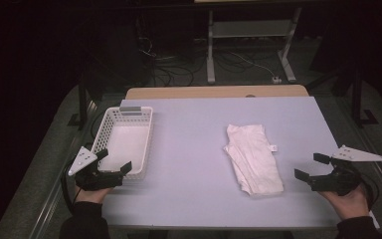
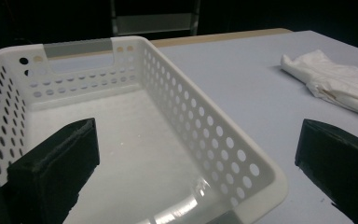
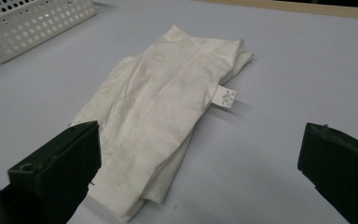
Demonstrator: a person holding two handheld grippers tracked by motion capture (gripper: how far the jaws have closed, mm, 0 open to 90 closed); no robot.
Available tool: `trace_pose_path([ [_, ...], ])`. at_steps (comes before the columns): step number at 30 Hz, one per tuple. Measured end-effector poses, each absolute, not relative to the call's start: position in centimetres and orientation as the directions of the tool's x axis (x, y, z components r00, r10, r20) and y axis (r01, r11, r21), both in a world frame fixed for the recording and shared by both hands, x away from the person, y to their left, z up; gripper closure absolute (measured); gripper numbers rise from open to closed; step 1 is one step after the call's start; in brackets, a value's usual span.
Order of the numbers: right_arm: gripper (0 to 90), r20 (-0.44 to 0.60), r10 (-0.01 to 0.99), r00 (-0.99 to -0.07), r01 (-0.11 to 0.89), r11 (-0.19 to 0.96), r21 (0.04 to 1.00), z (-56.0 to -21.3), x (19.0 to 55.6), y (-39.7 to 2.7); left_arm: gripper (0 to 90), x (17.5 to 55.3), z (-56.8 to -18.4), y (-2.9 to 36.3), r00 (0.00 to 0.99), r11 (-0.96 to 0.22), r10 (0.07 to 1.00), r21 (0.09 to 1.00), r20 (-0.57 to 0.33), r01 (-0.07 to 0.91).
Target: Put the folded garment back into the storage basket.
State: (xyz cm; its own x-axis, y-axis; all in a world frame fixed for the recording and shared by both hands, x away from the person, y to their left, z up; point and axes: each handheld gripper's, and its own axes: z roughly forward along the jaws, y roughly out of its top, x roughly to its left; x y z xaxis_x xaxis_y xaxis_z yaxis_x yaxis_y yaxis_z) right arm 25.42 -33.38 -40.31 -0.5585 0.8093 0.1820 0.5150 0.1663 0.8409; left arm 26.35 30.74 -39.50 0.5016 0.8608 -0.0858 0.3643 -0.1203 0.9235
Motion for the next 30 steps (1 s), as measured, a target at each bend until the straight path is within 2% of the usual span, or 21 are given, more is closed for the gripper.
trace_pose_path([
  [9,0.0,0.190,0.808,-0.558,0.511,0.155,0.845,-40.0,25.3,-33.2,0.0,26.6,-39.2,30.2,0.514,-0.141,0.854,0.916,-0.079,0.375],
  [18,0.0,0.162,0.806,-0.570,0.508,0.190,0.840,-39.4,25.4,-32.6,0.0,27.5,-38.0,29.3,0.546,-0.198,0.836,0.904,-0.047,0.380],
  [30,0.0,0.152,0.792,-0.591,0.502,0.213,0.838,-38.8,25.9,-31.9,0.0,28.8,-36.5,28.3,0.568,-0.204,0.822,0.908,-0.044,0.365],
])
